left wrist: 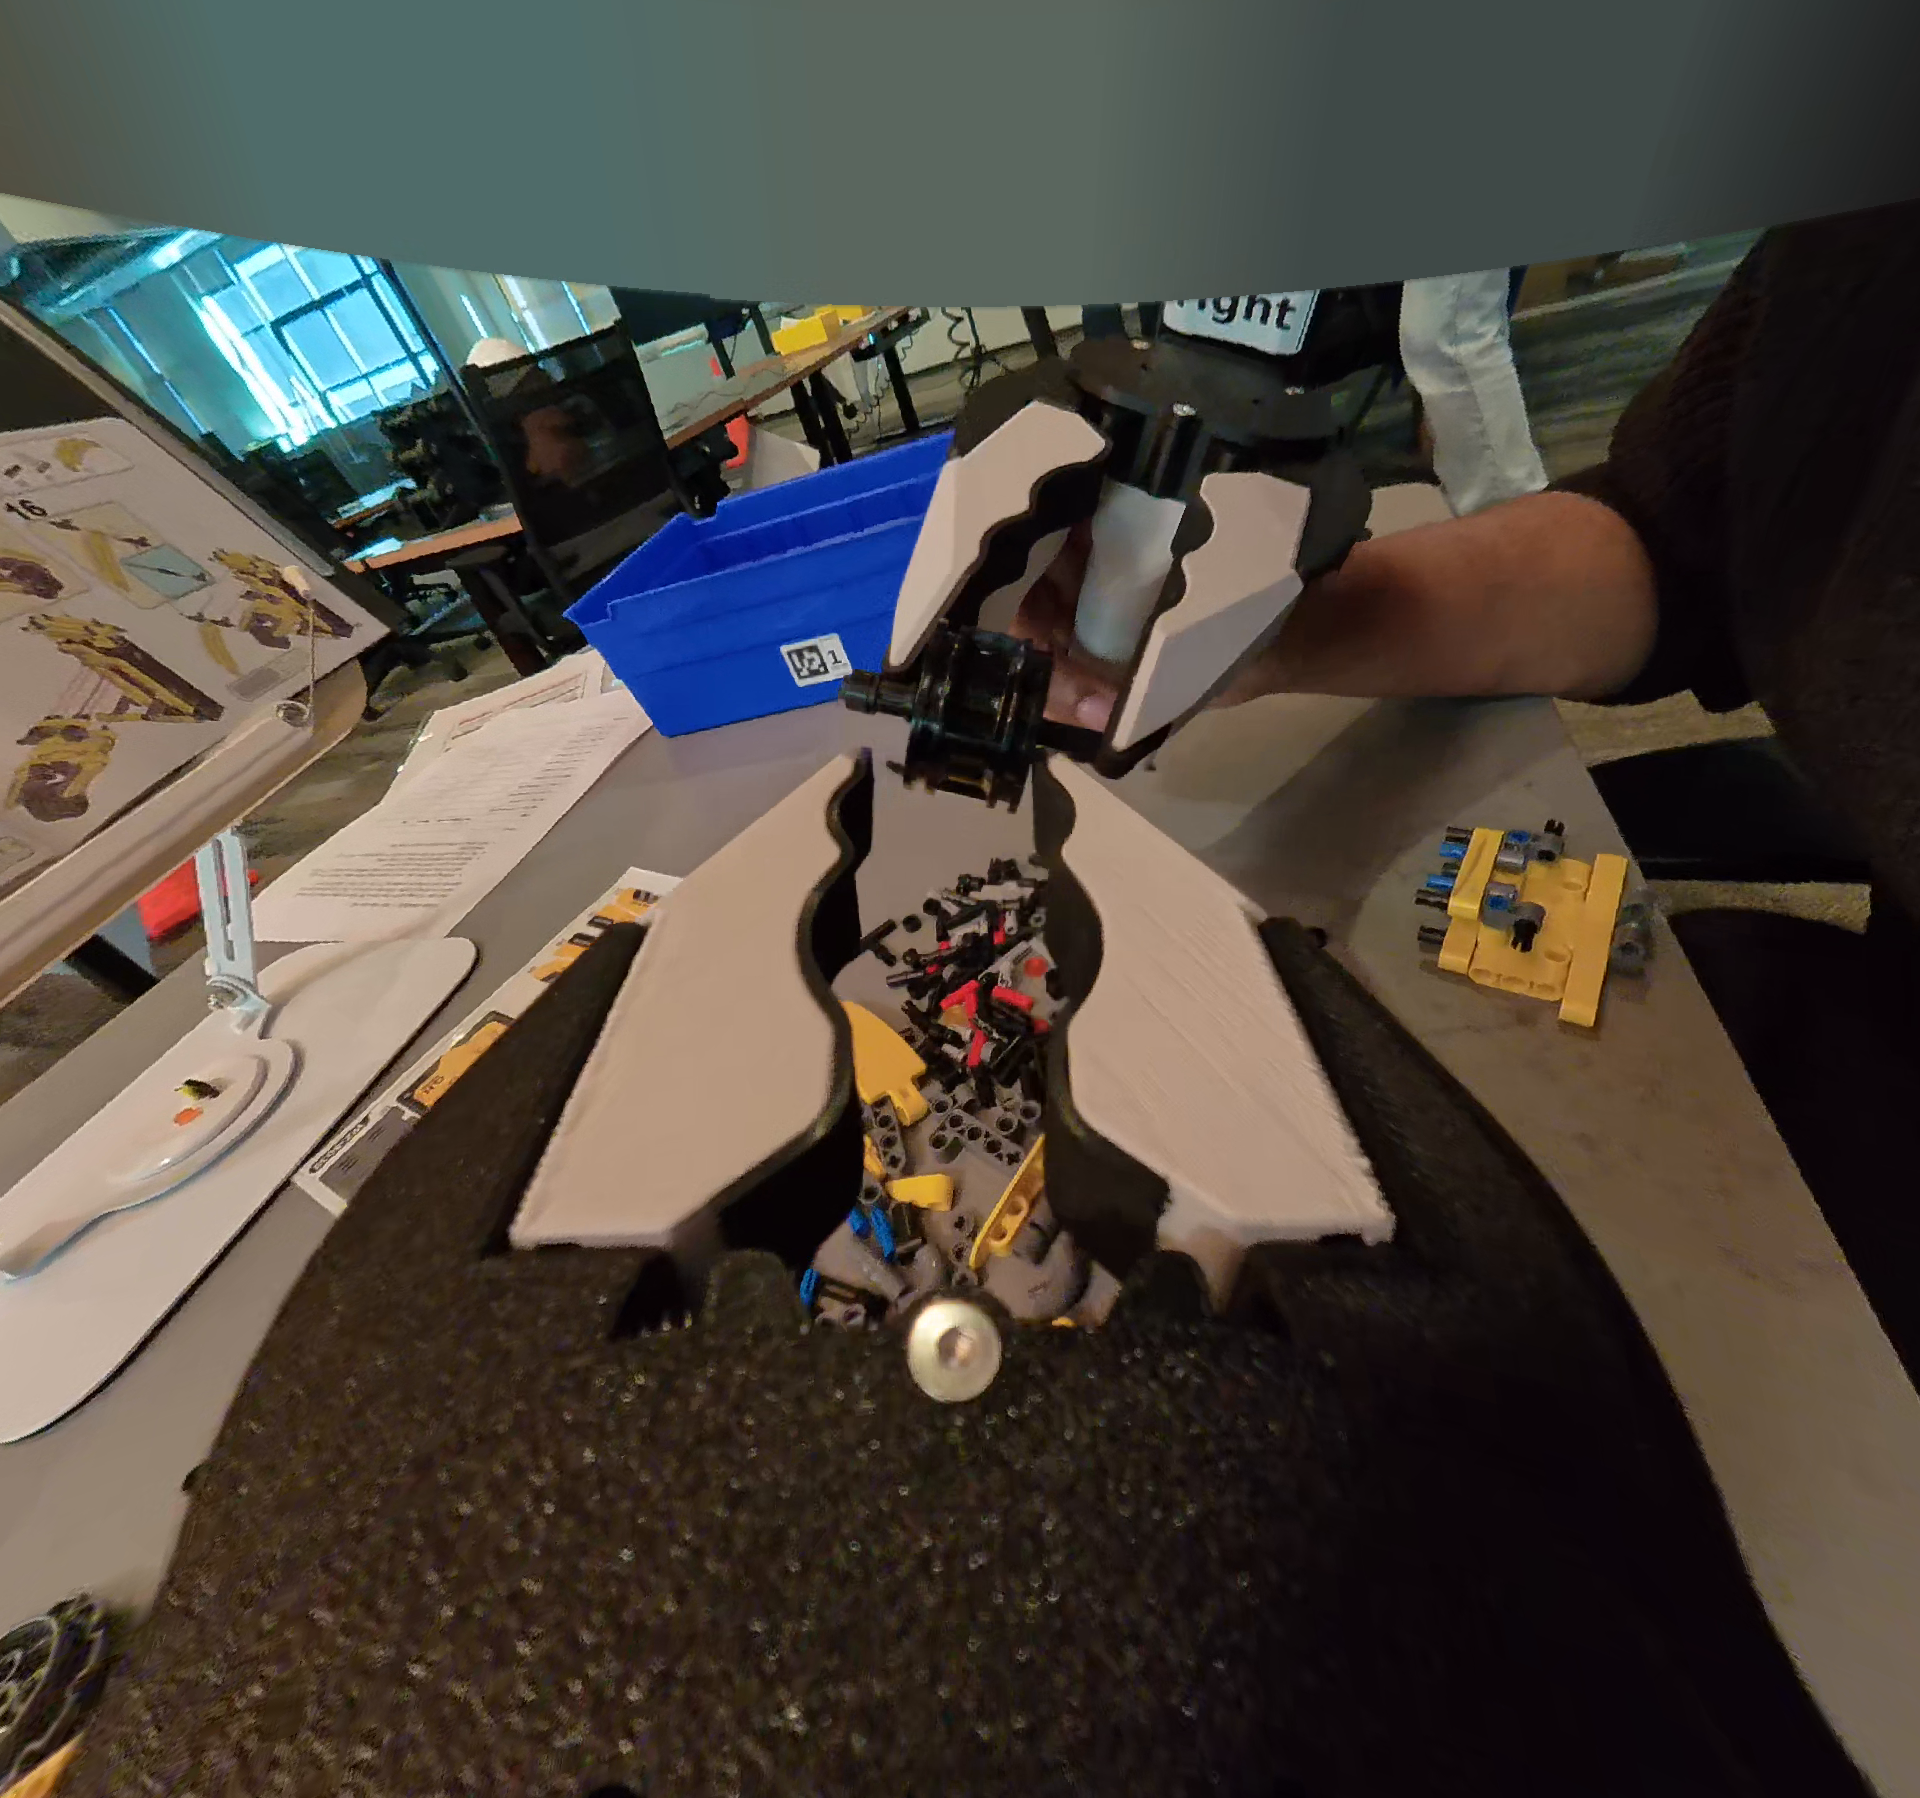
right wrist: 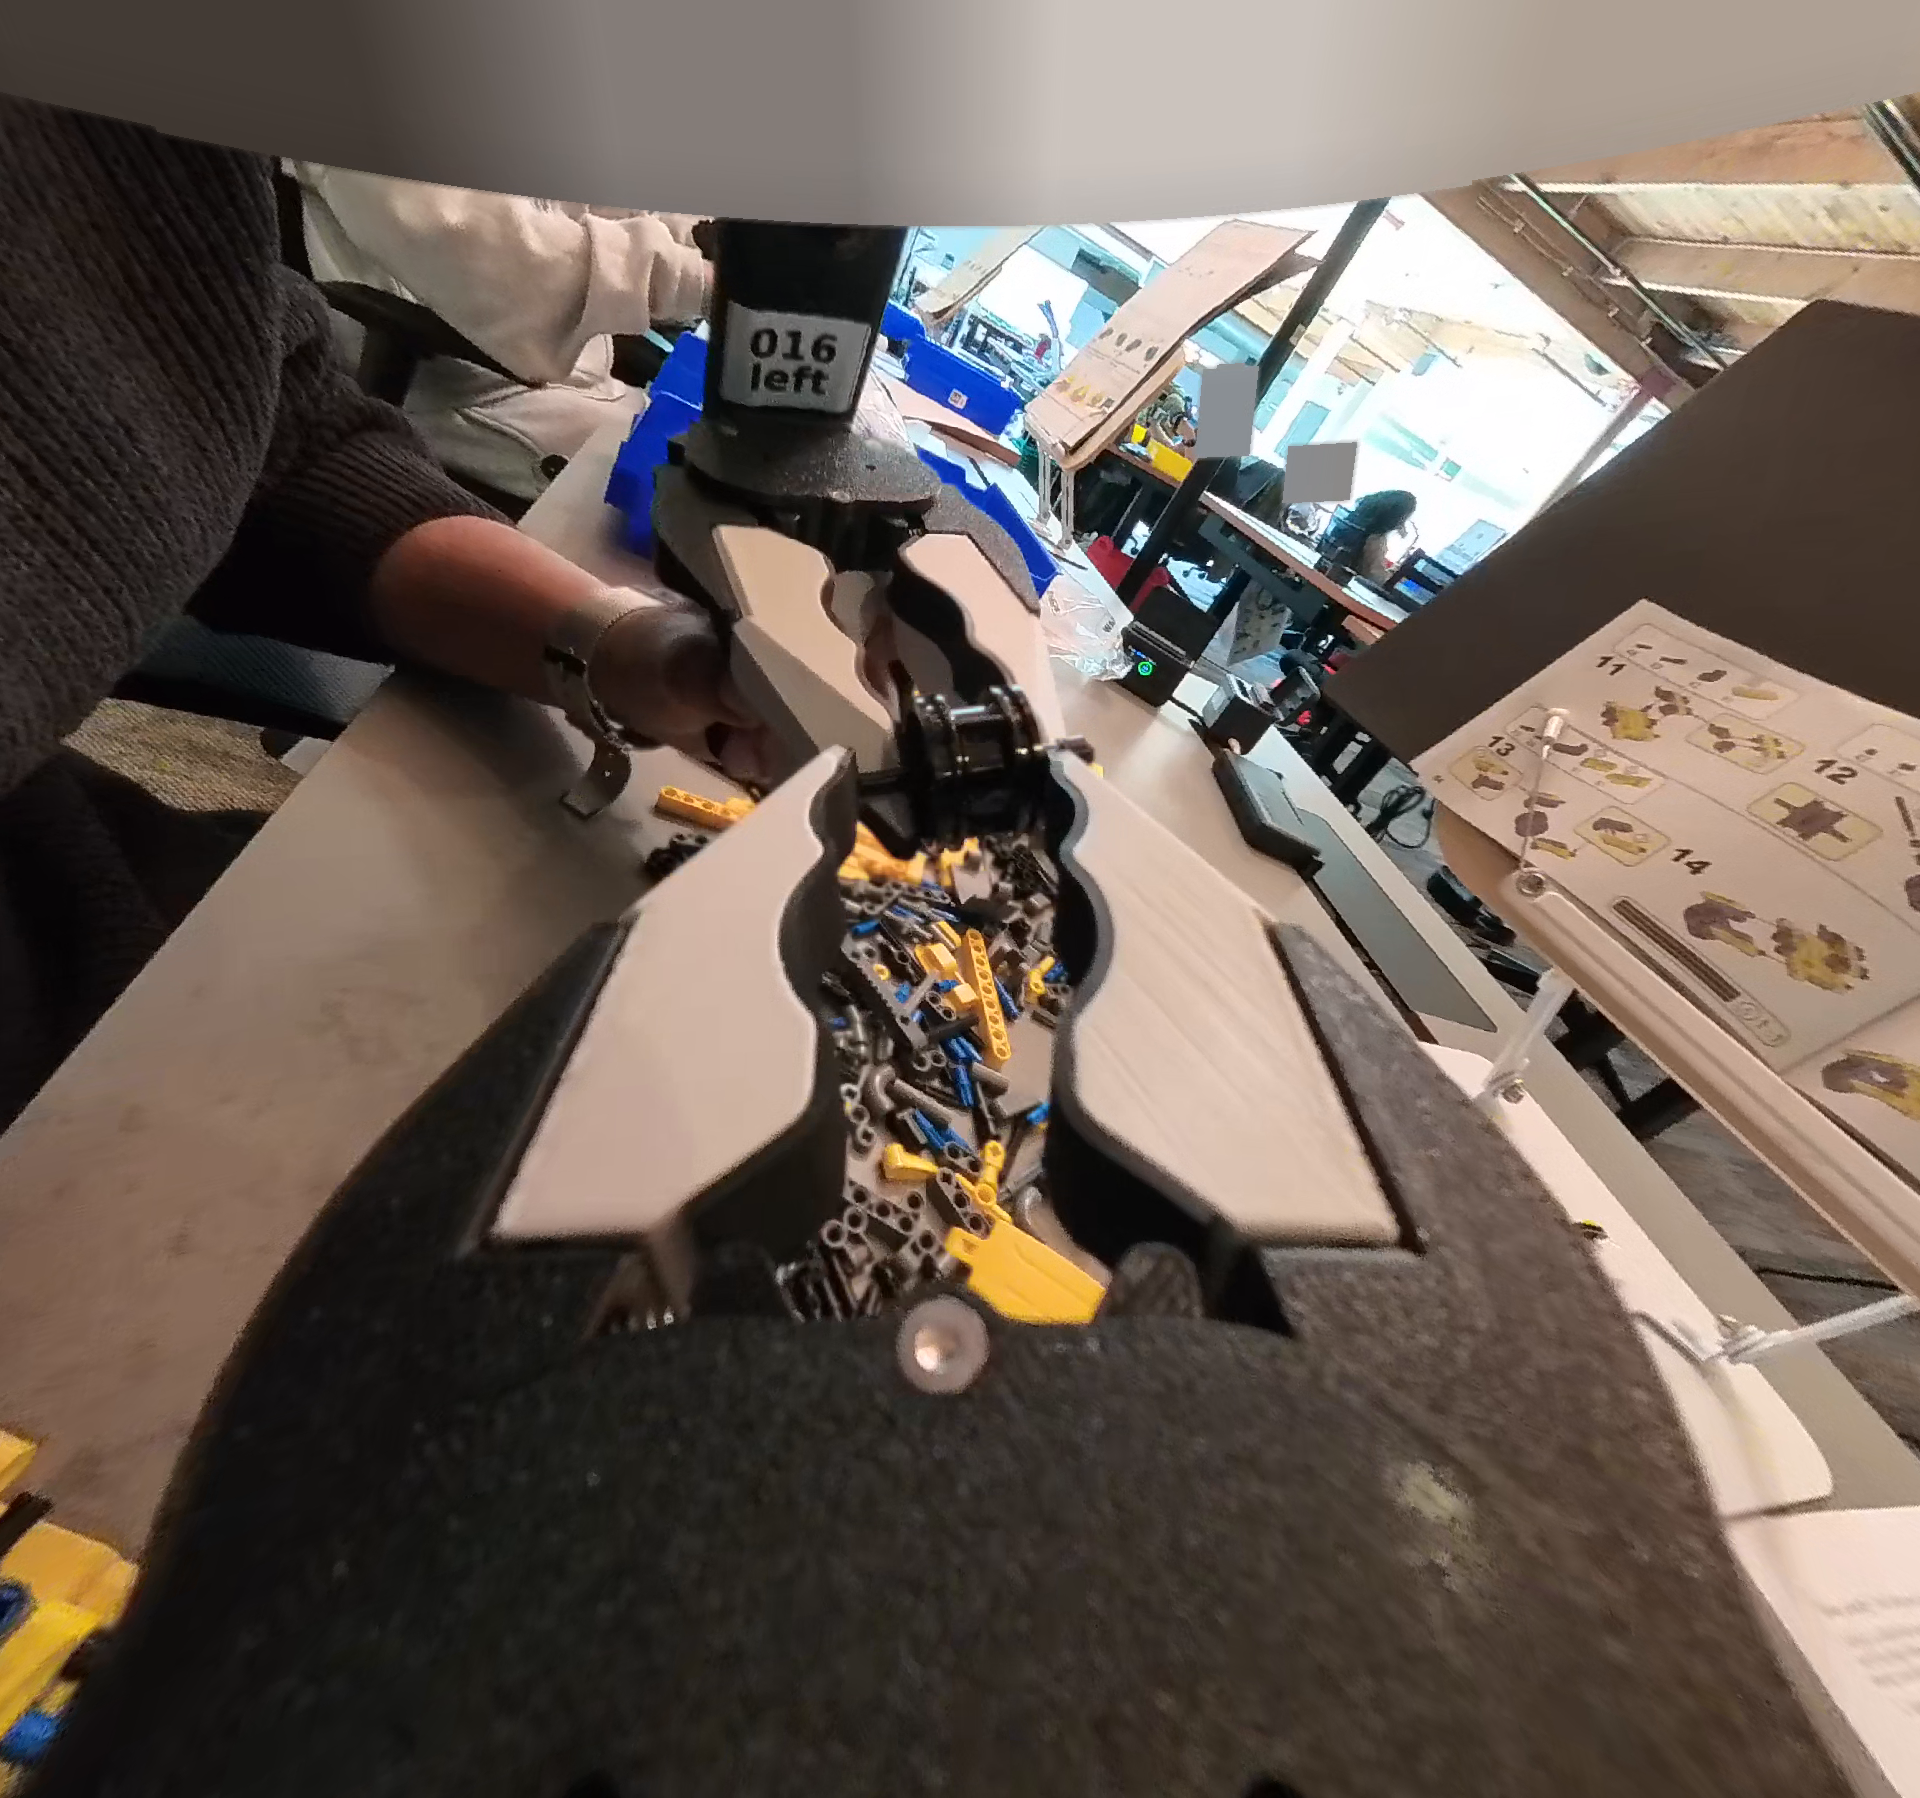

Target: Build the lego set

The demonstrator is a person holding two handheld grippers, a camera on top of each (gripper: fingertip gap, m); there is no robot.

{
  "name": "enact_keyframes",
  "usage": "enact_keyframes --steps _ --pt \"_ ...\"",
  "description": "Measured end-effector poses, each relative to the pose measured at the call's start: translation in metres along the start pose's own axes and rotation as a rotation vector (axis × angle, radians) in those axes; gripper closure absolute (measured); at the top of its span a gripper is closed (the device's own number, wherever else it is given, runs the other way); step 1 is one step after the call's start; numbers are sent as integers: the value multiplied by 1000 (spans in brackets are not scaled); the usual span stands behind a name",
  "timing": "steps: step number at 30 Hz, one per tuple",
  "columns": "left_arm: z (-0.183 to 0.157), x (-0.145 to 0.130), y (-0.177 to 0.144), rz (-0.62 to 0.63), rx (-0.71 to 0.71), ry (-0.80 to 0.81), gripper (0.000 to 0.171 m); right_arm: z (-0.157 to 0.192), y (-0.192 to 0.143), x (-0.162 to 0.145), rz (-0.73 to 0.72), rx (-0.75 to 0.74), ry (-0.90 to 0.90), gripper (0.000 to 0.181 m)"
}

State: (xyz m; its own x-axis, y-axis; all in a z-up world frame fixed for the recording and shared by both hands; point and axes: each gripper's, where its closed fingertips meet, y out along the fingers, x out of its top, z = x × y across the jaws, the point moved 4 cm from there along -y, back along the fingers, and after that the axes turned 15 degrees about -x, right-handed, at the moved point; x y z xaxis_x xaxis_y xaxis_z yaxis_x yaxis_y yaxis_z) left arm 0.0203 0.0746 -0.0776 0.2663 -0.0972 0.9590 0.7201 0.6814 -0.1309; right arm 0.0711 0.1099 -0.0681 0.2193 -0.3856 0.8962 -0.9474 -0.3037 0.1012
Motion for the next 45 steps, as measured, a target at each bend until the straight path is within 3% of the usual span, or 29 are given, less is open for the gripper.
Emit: enact_keyframes --steps 12,24,32,45 --pt "-6 15 -7 -134 -57 -6 136 -7 -6 8 -56 61 148 146" --pt "-16 22 -13 -213 -185 -44 134 -2 -8 10 -83 120 148 147" --pt "-16 14 -5 -131 -157 -29 136 -3 -7 7 -65 101 139 146" --pt "-15 16 -7 -144 -137 1 135 -2 -8 9 -76 112 131 147"
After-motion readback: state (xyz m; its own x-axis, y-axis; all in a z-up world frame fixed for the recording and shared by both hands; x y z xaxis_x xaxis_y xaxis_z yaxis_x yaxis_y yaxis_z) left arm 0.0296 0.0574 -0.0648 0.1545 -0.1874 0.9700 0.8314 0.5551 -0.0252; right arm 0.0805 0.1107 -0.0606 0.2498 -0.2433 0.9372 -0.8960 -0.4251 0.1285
